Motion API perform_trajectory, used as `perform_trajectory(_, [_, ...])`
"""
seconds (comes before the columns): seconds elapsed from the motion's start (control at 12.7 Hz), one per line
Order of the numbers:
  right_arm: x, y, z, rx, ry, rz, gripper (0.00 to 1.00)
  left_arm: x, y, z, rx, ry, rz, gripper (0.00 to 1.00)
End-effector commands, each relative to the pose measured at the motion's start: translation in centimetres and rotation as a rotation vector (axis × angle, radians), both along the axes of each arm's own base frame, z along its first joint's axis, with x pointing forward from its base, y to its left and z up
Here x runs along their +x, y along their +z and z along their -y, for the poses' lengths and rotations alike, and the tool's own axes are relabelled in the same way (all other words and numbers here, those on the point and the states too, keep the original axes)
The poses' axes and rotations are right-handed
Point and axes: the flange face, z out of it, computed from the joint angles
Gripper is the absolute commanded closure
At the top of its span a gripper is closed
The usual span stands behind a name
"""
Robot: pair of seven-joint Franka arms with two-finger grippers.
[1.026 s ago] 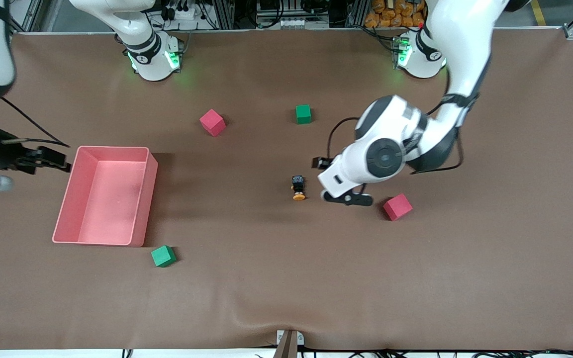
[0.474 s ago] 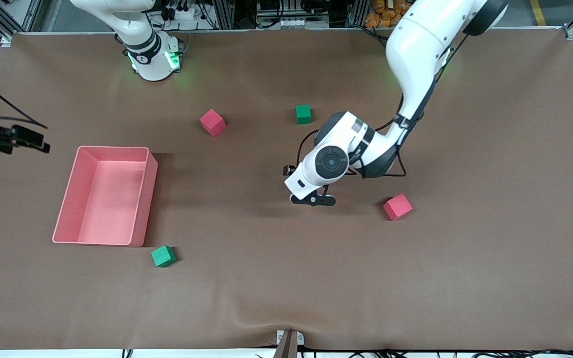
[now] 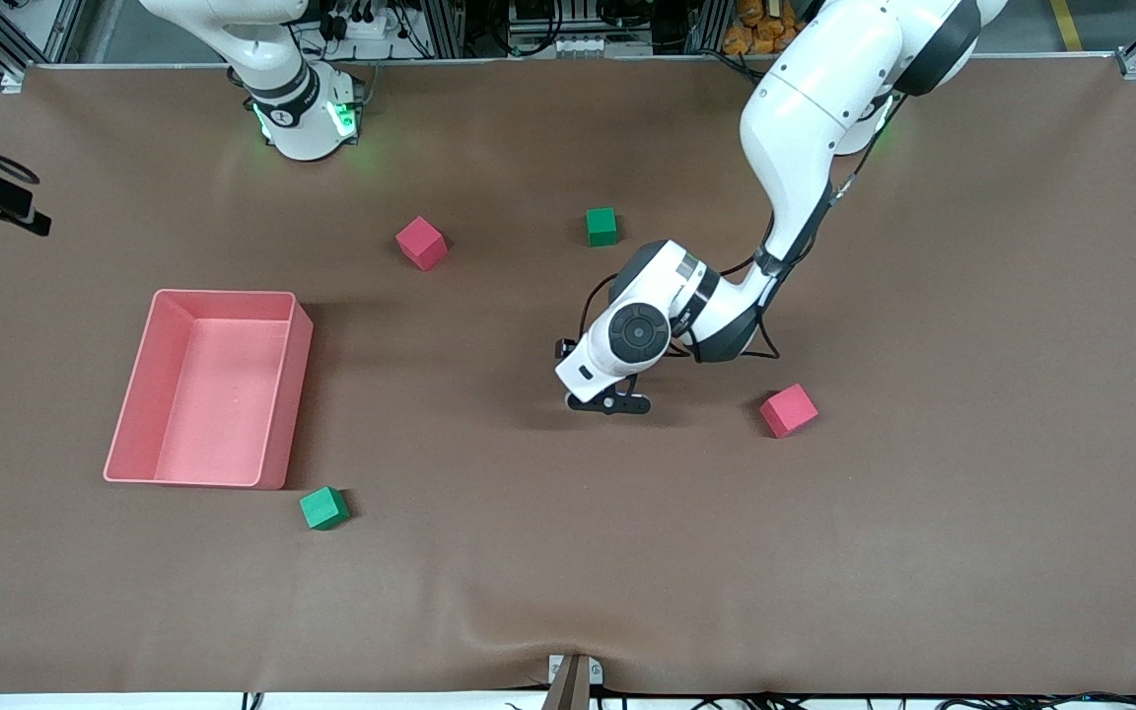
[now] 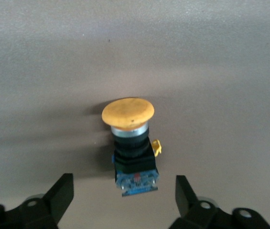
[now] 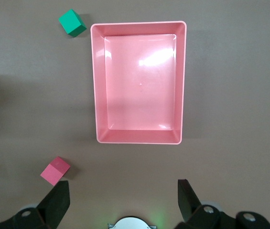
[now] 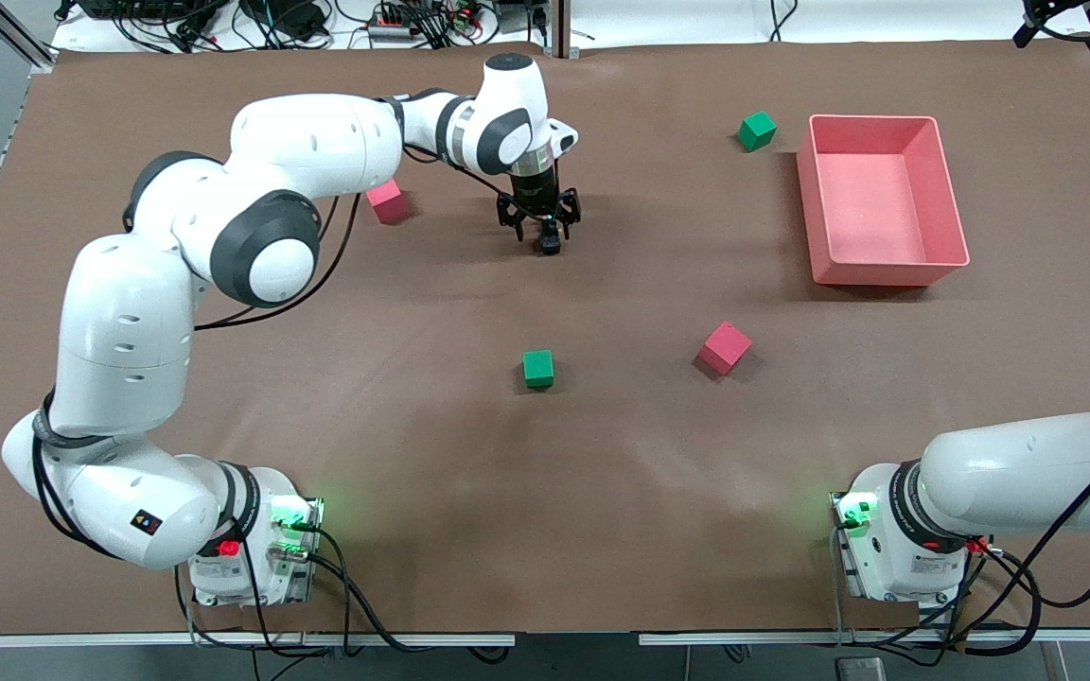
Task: Place and upright button with both arms
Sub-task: 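Lower the left gripper over the lying button and grasp it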
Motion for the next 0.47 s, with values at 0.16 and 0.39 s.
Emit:
perform_trajectory(0.16, [0.2,0.4,-2.7,-0.063,-0.092,-0.008,0.0,0.4,-1.3,0.6,0.017,0.008,0.038,0.19])
perform_trajectory(0.39, [0.7,1.4,-5.5,-0.108,-0.072,0.018,0.0,0.1,-1.7,0.7,0.029,0.024,0.035,0.26])
